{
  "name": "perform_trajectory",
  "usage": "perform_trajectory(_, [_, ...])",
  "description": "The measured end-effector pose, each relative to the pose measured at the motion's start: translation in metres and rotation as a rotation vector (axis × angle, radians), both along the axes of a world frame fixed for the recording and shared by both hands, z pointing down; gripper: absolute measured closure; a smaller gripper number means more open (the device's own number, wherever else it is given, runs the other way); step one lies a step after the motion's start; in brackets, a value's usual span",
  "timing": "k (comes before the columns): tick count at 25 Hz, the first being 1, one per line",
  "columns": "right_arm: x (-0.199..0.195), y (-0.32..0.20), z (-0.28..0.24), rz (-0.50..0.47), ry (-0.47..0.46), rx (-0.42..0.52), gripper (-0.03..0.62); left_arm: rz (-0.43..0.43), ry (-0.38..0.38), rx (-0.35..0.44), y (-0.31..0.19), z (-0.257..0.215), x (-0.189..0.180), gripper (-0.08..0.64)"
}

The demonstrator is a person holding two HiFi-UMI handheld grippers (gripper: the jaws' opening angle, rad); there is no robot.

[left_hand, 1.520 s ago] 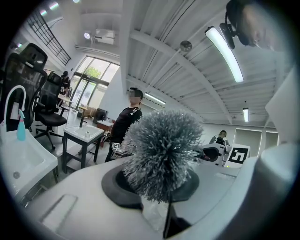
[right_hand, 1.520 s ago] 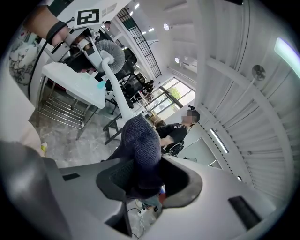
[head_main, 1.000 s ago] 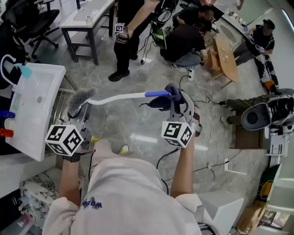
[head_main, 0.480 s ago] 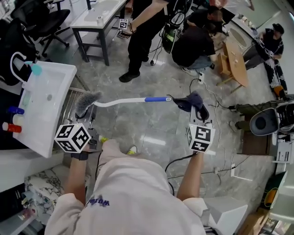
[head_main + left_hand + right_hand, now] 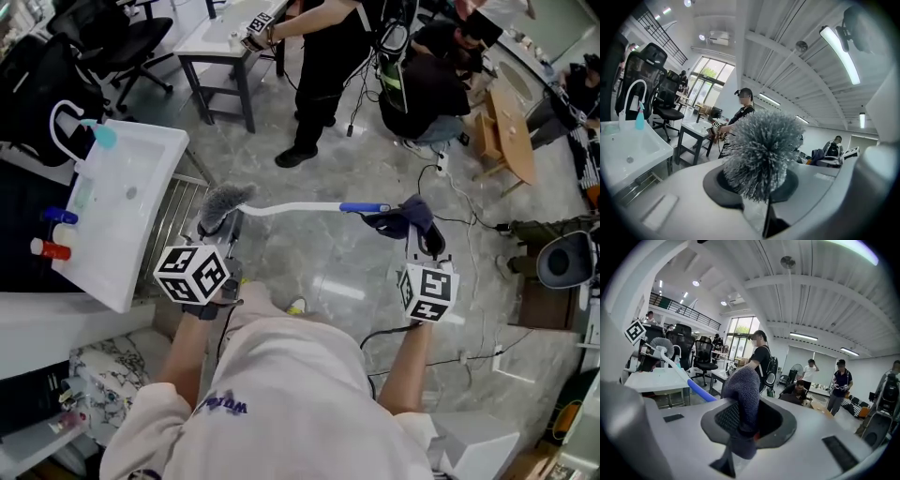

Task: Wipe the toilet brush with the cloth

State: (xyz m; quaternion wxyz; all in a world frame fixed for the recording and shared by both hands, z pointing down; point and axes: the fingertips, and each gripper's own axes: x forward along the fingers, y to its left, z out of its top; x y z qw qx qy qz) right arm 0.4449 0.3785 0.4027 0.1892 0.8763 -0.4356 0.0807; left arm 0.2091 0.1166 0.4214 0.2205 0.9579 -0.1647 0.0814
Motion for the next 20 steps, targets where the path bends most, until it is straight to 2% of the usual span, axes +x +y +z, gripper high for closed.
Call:
perform_trajectory(7, [-0.005,0.003,0.003,-0.033,-0.028,0.048,0.517,-0.057,0.004,-0.009,-0.011,0.003,-0.009,0.495])
perform_trajectory(20, [-0.021,-0.024,0.009,-0.11,-0.055,0.058,0.517,-0.027,-0.004,-0.008,0.004,0.008,0.005,0.495])
